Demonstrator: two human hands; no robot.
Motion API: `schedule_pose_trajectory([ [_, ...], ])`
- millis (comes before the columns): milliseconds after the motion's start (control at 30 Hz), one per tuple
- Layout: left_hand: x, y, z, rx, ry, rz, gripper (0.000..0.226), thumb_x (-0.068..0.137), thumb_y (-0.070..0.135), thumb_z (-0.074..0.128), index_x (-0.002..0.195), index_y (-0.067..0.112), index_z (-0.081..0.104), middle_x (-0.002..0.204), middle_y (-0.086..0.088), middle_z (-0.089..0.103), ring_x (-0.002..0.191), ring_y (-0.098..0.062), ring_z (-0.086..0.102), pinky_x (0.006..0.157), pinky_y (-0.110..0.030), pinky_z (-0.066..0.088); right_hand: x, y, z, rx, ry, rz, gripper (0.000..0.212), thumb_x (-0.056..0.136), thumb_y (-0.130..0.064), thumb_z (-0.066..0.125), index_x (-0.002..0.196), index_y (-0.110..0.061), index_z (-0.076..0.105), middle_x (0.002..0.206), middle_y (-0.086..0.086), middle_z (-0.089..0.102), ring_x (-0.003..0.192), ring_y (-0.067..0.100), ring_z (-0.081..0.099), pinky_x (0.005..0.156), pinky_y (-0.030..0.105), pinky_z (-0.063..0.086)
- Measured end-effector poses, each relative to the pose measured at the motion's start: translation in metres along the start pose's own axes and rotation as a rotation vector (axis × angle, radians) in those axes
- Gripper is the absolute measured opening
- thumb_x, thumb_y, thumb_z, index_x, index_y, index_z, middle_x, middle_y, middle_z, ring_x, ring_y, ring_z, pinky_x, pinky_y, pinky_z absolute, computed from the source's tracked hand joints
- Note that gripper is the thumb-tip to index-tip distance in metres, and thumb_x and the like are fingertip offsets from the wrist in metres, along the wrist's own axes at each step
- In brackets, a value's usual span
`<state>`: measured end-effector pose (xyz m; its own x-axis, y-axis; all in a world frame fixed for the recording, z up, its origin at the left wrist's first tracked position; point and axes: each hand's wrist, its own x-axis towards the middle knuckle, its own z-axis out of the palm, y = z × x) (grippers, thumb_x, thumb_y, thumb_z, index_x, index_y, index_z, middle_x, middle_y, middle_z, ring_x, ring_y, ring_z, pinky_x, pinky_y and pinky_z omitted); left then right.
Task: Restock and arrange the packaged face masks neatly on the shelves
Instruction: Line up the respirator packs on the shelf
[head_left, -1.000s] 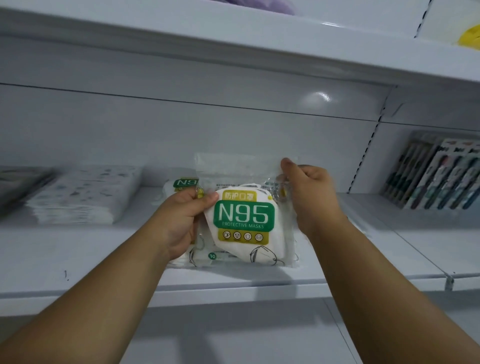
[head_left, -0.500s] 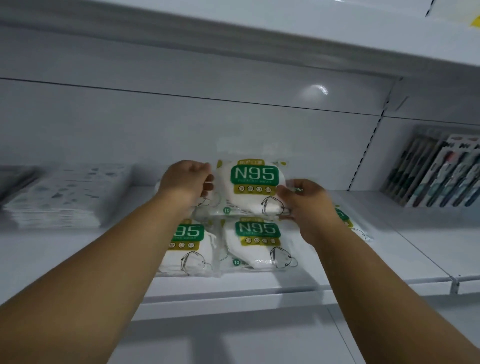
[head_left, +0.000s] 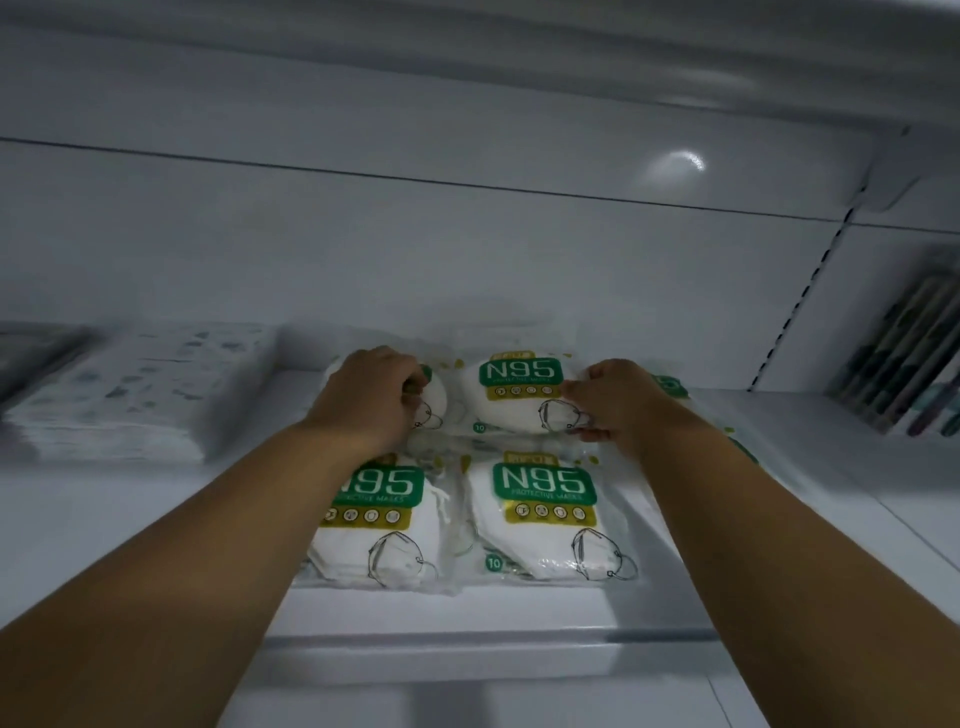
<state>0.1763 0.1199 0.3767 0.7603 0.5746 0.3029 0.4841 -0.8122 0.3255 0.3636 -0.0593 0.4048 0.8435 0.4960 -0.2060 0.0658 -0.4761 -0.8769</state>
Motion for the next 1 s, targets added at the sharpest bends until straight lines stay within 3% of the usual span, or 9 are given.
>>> schedule_pose_trajectory([
  [133, 0.005, -0.015, 0.003, 0.027, -0.051, 0.051, 0.039, 0.101, 0.036, 0.05, 0.135, 0.019, 0.057, 0.141, -0.003, 0.054, 0.129, -0.025, 0.046, 0.106, -0.04, 0.04, 0.0, 0.004, 0.0, -0.514, 0.151, -0.054, 0.02, 0.092, -0.026, 0.062, 0.095, -0.006, 0.061, 0.099, 0.015, 0.067, 0.078, 0.026, 0.063, 0.067, 0.037, 0.056],
  [267, 0.006, -0.015, 0.009, -0.001, -0.051, 0.099, 0.04, 0.103, 0.038, 0.045, 0.137, 0.02, 0.057, 0.143, -0.002, 0.054, 0.13, -0.024, 0.046, 0.108, -0.039, 0.039, -0.009, 0.007, 0.018, -0.834, 0.31, -0.241, 0.052, 0.092, -0.043, 0.058, 0.136, -0.017, 0.049, 0.139, 0.013, 0.045, 0.128, 0.035, 0.043, 0.106, 0.046, 0.04],
  [333, 0.006, -0.016, 0.009, 0.013, -0.046, 0.092, 0.041, 0.103, 0.038, 0.045, 0.137, 0.02, 0.056, 0.143, -0.002, 0.052, 0.131, -0.025, 0.045, 0.107, -0.039, 0.039, -0.014, 0.006, 0.03, -0.888, 0.316, -0.349, 0.055, 0.094, -0.04, 0.057, 0.145, -0.024, 0.042, 0.153, 0.008, 0.032, 0.139, 0.033, 0.031, 0.114, 0.047, 0.029],
  [400, 0.006, -0.017, 0.009, 0.036, -0.046, 0.088, 0.041, 0.102, 0.038, 0.045, 0.137, 0.021, 0.056, 0.143, -0.003, 0.052, 0.13, -0.026, 0.045, 0.106, -0.039, 0.039, -0.013, 0.005, 0.039, -0.936, 0.239, -0.425, 0.043, 0.099, -0.032, 0.05, 0.141, -0.025, 0.05, 0.154, 0.006, 0.036, 0.138, 0.03, 0.035, 0.113, 0.043, 0.03],
  [533, 0.006, -0.012, 0.003, 0.067, -0.062, 0.099, 0.038, 0.103, 0.036, 0.043, 0.133, 0.018, 0.058, 0.138, -0.005, 0.054, 0.125, -0.027, 0.047, 0.102, -0.038, 0.041, -0.014, 0.0, 0.04, -0.899, 0.067, -0.4, 0.034, 0.102, -0.027, 0.044, 0.131, -0.021, 0.062, 0.133, 0.01, 0.059, 0.118, 0.031, 0.057, 0.101, 0.042, 0.047],
  [700, -0.001, 0.021, -0.005, 0.011, -0.042, 0.171, 0.036, 0.102, 0.028, 0.046, 0.136, 0.021, 0.054, 0.14, -0.002, 0.05, 0.128, -0.025, 0.042, 0.103, -0.036, 0.038, -0.017, 0.0, 0.034, -0.875, 0.16, -0.455, 0.033, 0.102, -0.029, 0.047, 0.129, -0.017, 0.06, 0.13, 0.009, 0.059, 0.117, 0.028, 0.054, 0.098, 0.04, 0.046],
  [800, -0.009, 0.054, -0.001, -0.039, -0.116, 0.268, 0.037, 0.101, 0.026, 0.046, 0.138, 0.022, 0.052, 0.142, 0.0, 0.049, 0.13, -0.022, 0.04, 0.103, -0.033, 0.037, -0.02, 0.006, 0.021, -0.8, 0.243, -0.494, 0.033, 0.101, -0.029, 0.05, 0.129, -0.016, 0.06, 0.13, 0.009, 0.059, 0.118, 0.028, 0.053, 0.099, 0.038, 0.045],
  [1000, -0.006, 0.101, 0.017, -0.084, -0.229, 0.319, 0.038, 0.1, 0.026, 0.048, 0.138, 0.024, 0.053, 0.144, -0.001, 0.049, 0.132, -0.02, 0.044, 0.106, -0.032, 0.039, -0.019, 0.031, -0.032, -0.768, 0.288, -0.391, 0.033, 0.099, -0.029, 0.054, 0.129, -0.015, 0.06, 0.131, 0.01, 0.057, 0.118, 0.029, 0.056, 0.095, 0.031, 0.043],
])
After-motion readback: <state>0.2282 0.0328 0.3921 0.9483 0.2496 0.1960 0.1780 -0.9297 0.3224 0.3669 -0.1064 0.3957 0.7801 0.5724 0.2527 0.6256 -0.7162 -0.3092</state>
